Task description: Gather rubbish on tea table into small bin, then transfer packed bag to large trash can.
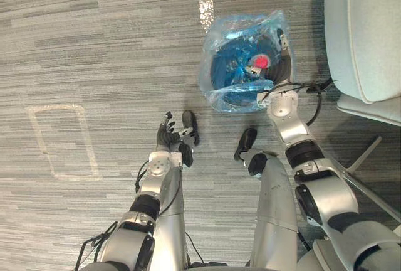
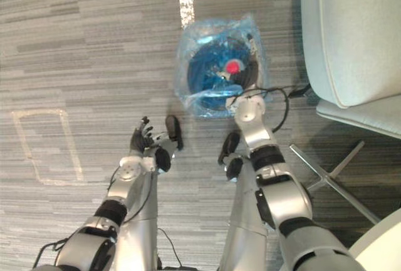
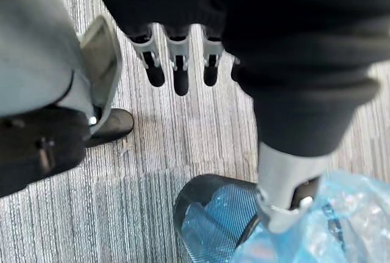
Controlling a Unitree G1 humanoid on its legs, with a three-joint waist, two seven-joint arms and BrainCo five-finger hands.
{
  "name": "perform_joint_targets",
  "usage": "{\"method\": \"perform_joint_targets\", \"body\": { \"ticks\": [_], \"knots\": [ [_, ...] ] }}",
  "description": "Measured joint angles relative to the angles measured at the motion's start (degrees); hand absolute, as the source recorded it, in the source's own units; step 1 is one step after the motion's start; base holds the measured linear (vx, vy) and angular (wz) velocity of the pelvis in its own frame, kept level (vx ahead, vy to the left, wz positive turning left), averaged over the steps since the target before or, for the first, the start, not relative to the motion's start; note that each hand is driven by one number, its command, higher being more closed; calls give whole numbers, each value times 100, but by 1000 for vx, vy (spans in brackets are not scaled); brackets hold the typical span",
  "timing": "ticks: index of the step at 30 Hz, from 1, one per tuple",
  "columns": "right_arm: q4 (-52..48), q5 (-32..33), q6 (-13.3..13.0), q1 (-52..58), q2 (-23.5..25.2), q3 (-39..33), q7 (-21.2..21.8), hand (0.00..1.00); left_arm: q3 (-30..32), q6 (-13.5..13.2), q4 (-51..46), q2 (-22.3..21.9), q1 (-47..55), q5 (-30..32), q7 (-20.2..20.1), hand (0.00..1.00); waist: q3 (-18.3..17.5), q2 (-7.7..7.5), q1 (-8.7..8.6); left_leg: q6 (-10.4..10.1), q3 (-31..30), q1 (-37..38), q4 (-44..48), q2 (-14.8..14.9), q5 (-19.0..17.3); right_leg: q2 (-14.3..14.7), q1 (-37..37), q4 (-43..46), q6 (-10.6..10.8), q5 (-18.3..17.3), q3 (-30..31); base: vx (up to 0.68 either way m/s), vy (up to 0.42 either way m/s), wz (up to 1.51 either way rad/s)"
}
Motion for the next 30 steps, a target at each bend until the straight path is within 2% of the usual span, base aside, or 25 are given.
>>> {"method": "perform_joint_targets", "body": {
  "ticks": [4,8,11,13,16,21,30],
  "knots": [
    [-546,-164,-4,365,12,20,-74,0,0,20,5,0,9,2,0,0,-6,-10,-14,0,4,28,-10,31,0,23,34,-42,-22,15,-14,-17,13,-3],
    [-1110,-581,-38,823,37,172,-80,0,-2,36,10,-3,69,51,-1,0,-53,-96,-45,-13,81,146,-77,58,10,37,87,-89,-64,44,21,-22,13,-6],
    [-1367,-833,-54,1126,184,237,-79,0,-2,39,10,-4,147,124,-3,0,-57,-103,-83,-37,94,305,-191,98,25,113,253,-244,-103,97,17,-23,9,-9],
    [-1390,-1087,-54,1276,228,357,-71,0,-1,39,2,-3,212,185,-3,0,-103,-181,-107,-62,131,365,-269,99,49,124,260,-282,-113,107,42,0,0,0],
    [-1388,-1512,-28,1419,247,472,-53,0,0,39,3,-5,239,224,-4,0,-103,-182,-111,-73,127,378,-286,138,56,173,276,-327,-137,124,38,-12,0,-4],
    [-1173,-1913,30,1515,337,608,14,0,0,37,3,-3,238,225,-3,0,-103,-182,-138,-95,111,386,-306,159,71,199,290,-343,-140,125,20,-3,1,-1],
    [101,-2392,192,1318,479,792,172,0,-1,0,53,0,216,227,11,0,-102,-181,-165,-160,59,293,-501,115,179,197,192,-429,-157,133,-60,-14,4,4]
  ]
}}
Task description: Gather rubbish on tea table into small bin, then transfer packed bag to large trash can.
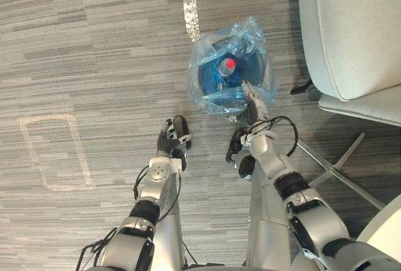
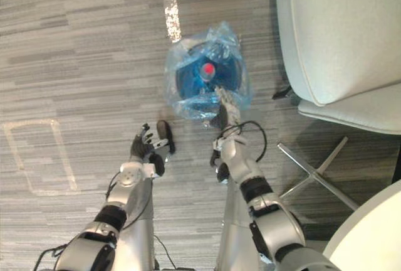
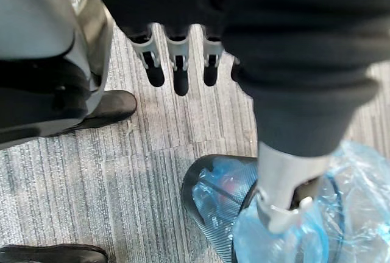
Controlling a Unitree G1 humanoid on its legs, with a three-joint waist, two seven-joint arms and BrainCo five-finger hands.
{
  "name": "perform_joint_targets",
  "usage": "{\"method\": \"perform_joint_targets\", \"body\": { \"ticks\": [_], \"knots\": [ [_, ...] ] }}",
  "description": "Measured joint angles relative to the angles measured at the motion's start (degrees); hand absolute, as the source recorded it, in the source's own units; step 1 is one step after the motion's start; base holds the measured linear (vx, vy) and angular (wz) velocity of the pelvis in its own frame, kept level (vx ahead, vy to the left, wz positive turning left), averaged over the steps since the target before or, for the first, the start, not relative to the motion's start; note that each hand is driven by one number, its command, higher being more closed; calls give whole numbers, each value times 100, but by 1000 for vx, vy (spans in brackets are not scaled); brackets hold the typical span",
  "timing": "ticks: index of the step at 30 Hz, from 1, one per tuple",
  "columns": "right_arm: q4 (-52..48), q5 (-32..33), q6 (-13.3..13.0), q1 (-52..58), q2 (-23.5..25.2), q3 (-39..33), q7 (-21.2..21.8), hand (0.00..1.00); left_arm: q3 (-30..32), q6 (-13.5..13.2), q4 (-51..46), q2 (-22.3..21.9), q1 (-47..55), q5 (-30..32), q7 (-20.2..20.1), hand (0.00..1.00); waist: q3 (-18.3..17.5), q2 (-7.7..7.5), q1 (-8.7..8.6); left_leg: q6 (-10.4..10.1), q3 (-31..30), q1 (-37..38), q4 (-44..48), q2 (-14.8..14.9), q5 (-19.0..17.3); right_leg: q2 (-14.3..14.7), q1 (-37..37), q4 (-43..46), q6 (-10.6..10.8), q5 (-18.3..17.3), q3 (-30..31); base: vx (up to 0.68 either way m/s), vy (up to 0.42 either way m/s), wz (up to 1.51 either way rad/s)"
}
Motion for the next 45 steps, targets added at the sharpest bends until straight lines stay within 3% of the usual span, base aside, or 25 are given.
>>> {"method": "perform_joint_targets", "body": {
  "ticks": [4,5,18,32,36,41,45],
  "knots": [
    [463,-76,118,-208,24,-4,36,0,-4,-1,70,-3,-136,-7,4,0,1,0,5,-20,-64,-115,-94,-51,100,-22,-106,7,-7,-5,-59,-8,-2,12],
    [544,-76,154,-276,27,-5,46,100,-4,-2,82,-4,-165,-9,11,0,1,0,11,-27,-64,-137,-112,-69,114,-41,-154,35,-7,-6,-57,-14,-7,7],
    [1125,84,262,-675,214,-2,184,100,2,-102,131,-74,-397,-137,103,0,8,8,124,-64,-154,-413,-112,-125,202,-96,-442,203,-24,-66,-101,-13,-4,4],
    [314,877,150,-473,210,-196,134,100,3,-11,115,-198,-376,-224,94,0,7,9,191,-64,-209,-278,-32,-97,203,-76,-247,206,-27,-67,-145,-1,0,0],
    [-147,1192,87,-69,274,-180,168,100,-12,59,-11,-255,-223,-220,85,0,0,4,212,-38,-220,94,29,-24,112,-2,168,150,-27,-68,-151,-27,-3,-8],
    [-857,1966,23,863,663,-150,411,100,-282,104,-219,-226,278,-170,-19,0,-9,-11,121,-78,-188,1241,-577,-132,174,9,1323,-417,2,-51,-259,-17,5,9],
    [-1408,2364,17,1614,862,77,650,100,-476,179,-512,-209,858,-170,-42,0,-123,-182,60,-97,-112,2267,-1147,-221,268,33,2331,-984,-11,60,-335,75,-7,10]
  ]
}}
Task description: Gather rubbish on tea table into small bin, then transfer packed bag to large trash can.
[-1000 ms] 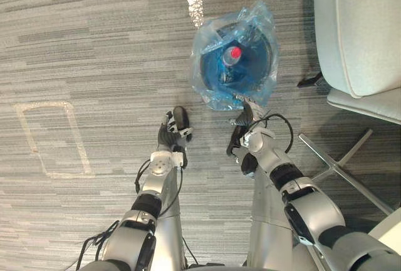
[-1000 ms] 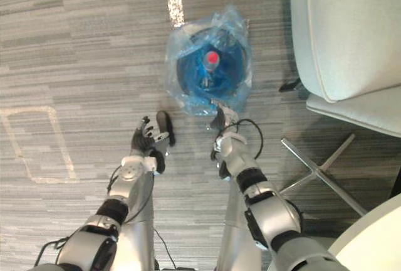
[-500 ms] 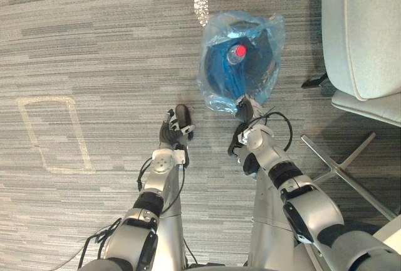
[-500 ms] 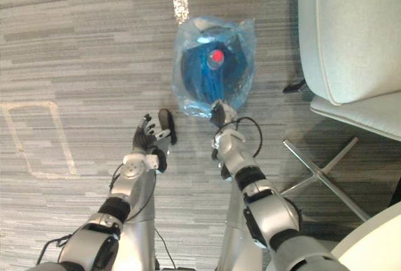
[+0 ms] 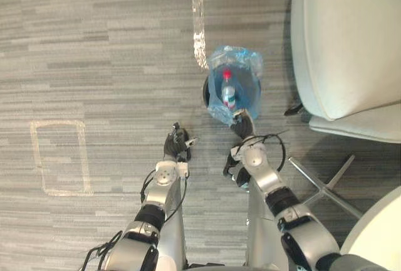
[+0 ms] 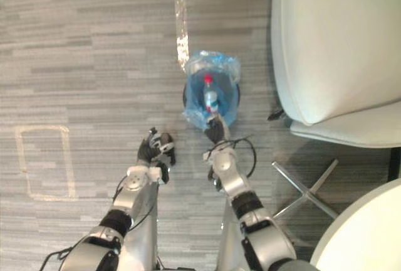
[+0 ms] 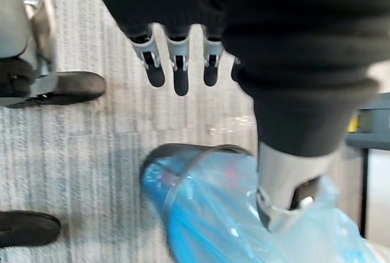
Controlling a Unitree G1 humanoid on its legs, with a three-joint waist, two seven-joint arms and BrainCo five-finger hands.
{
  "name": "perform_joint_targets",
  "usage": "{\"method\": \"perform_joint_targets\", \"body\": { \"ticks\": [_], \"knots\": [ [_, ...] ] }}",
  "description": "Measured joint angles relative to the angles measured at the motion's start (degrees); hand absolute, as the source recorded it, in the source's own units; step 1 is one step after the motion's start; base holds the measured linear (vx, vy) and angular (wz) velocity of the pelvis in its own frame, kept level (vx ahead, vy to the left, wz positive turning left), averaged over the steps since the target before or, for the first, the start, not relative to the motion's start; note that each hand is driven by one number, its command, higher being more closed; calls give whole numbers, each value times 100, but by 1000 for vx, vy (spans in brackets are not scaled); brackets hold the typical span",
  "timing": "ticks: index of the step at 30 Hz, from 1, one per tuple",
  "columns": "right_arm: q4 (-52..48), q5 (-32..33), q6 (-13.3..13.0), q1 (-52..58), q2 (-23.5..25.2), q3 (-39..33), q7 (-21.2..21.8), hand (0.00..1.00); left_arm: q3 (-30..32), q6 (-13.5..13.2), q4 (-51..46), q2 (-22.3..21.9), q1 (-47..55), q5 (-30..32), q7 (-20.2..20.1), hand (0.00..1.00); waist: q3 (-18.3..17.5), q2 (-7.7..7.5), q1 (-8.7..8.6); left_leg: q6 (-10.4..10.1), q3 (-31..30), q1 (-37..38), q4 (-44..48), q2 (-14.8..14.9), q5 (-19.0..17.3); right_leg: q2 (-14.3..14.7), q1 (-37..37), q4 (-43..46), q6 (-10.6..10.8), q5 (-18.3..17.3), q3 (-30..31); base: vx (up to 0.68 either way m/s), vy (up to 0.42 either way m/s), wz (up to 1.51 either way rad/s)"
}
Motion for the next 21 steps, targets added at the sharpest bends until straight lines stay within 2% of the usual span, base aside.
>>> {"method": "perform_joint_targets", "body": {
  "ticks": [4,8,10,14,16,21],
  "knots": [
    [-368,231,-11,542,136,171,233,100,-33,12,-49,11,474,-5,-108,0,-237,-204,-96,-89,67,1008,-503,-49,46,110,1073,-707,106,107,-27,134,0,1],
    [-415,480,-63,1024,233,267,488,100,-316,12,77,190,809,-4,-233,0,-777,-407,-110,-171,168,1900,-1363,-229,189,174,1852,-1485,209,258,54,151,9,-2],
    [-394,632,-62,1072,167,300,680,100,-357,18,219,247,944,-2,-270,0,-959,-380,-138,-198,216,2326,-1891,-318,369,232,2219,-1983,234,453,80,191,4,-11],
    [-399,855,-54,1145,-41,327,924,100,-436,47,236,405,1168,12,-379,0,-1090,-347,-152,-229,240,3043,-2373,-375,457,340,2898,-2493,297,639,218,163,6,-14],
    [-484,980,-57,1314,-103,369,1074,100,-434,47,185,470,1367,168,-455,0,-1425,-341,-170,-277,266,3395,-2822,-404,594,404,3179,-2866,334,776,282,111,0,-14],
    [-848,1365,-56,1510,-172,446,1397,100,-602,40,-482,607,1632,392,-558,0,-1652,-255,-199,-313,425,4005,-3416,-434,760,532,3588,-3276,353,1005,519,43,19,-22]
  ]
}}
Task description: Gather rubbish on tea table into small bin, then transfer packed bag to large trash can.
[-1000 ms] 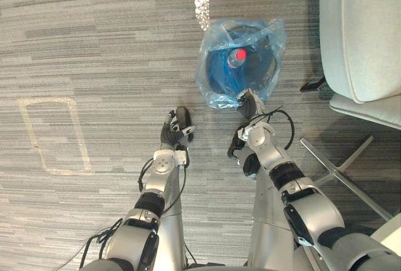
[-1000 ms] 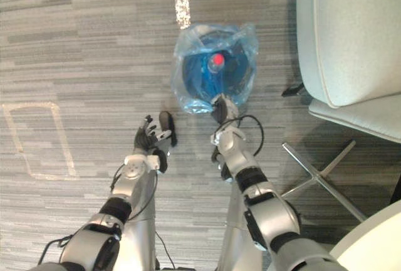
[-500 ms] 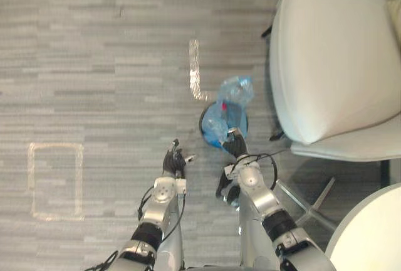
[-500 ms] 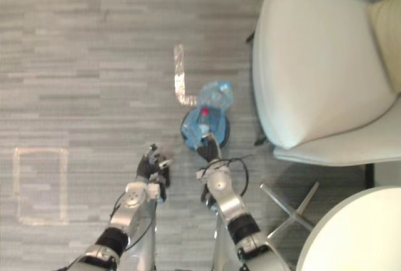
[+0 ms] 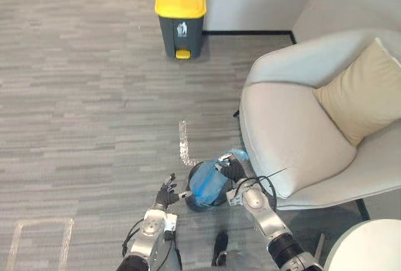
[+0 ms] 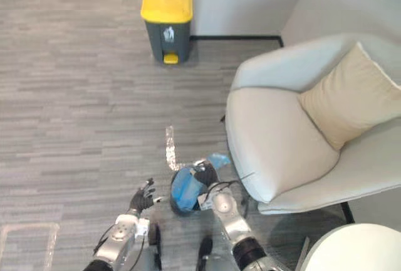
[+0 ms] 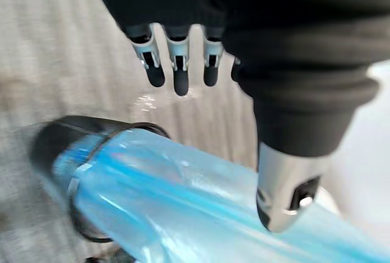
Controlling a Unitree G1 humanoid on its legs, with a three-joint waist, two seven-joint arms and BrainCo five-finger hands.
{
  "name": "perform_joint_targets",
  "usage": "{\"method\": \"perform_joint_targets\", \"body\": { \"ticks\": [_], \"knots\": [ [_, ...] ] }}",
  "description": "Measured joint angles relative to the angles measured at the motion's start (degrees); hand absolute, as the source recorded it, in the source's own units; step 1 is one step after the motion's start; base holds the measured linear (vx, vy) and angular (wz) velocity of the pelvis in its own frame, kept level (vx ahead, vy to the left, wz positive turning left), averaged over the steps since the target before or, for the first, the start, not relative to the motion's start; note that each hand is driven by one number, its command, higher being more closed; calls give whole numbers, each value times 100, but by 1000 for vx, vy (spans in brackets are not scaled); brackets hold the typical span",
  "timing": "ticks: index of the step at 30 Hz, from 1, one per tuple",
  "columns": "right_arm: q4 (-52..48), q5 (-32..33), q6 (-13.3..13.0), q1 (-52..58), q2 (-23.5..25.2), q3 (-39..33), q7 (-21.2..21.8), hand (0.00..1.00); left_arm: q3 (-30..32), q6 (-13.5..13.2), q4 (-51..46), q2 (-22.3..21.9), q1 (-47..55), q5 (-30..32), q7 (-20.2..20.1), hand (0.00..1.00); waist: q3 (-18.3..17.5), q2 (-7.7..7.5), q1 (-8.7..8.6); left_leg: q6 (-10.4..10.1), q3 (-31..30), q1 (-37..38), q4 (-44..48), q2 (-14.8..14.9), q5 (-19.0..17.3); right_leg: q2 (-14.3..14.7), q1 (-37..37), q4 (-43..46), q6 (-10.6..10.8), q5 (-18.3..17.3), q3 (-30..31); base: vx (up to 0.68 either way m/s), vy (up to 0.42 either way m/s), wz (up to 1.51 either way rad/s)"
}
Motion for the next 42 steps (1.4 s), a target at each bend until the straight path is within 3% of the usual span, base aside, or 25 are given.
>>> {"method": "perform_joint_targets", "body": {
  "ticks": [7,19,31,42],
  "knots": [
    [-966,710,-24,159,-463,424,379,100,-261,-150,-986,172,248,235,-89,0,-171,49,-78,44,21,326,-373,-62,163,30,264,-381,-5,175,218,-43,29,-10],
    [-1378,672,-177,50,-611,611,526,100,-560,-193,-1148,259,358,442,-105,0,-385,134,-164,61,-61,372,-426,-86,196,34,329,-576,23,297,313,-8,10,-1],
    [284,-442,-170,-156,-375,517,137,100,-483,-181,-715,275,357,448,-184,0,-379,153,-190,64,-410,323,-456,-164,265,36,435,-686,28,340,99,6,5,9],
    [386,-397,-155,-190,-249,141,-19,100,-283,-183,-726,268,357,654,-190,0,-338,215,-191,78,-548,254,-455,-204,282,12,513,-765,43,359,-25,21,7,6]
  ]
}}
